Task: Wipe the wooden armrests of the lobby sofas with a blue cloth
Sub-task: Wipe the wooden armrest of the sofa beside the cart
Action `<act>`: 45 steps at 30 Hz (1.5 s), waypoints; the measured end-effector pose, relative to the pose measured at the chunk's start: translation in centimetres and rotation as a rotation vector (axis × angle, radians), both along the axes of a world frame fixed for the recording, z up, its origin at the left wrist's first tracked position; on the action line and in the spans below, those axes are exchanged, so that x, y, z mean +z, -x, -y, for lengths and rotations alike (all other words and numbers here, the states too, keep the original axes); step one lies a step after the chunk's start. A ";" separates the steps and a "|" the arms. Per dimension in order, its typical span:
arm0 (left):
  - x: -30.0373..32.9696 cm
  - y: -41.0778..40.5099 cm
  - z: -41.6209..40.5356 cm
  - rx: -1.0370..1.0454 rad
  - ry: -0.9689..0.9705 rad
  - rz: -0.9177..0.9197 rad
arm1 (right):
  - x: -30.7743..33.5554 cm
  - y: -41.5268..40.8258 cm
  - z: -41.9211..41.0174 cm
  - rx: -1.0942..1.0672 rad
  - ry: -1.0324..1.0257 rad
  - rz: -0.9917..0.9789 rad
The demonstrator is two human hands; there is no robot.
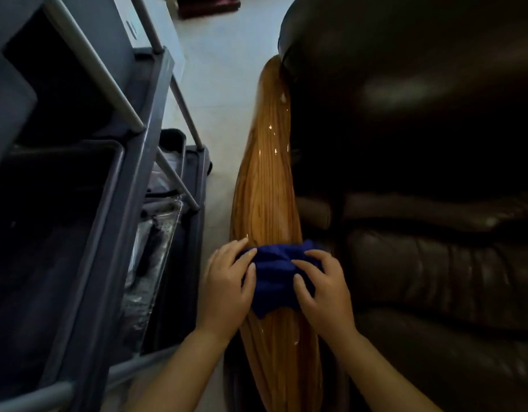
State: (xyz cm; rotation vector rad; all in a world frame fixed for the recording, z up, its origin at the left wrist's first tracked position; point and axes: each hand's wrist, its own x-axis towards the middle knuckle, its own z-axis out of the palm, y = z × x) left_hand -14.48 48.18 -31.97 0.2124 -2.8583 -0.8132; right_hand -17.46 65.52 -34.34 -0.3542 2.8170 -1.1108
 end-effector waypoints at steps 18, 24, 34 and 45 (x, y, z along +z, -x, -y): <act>-4.0 7.5 -1.6 0.164 0.082 0.076 | -1.5 9.0 6.8 -0.290 -0.063 -0.055; -1.5 10.8 0.5 0.102 0.066 0.028 | -0.4 10.3 6.6 -0.191 -0.054 -0.115; -2.5 8.6 2.5 -0.250 0.091 0.267 | -2.1 8.9 5.3 0.129 -0.144 -0.051; -0.7 22.7 5.2 -0.348 0.032 0.269 | -0.3 21.3 8.5 0.090 -0.064 0.073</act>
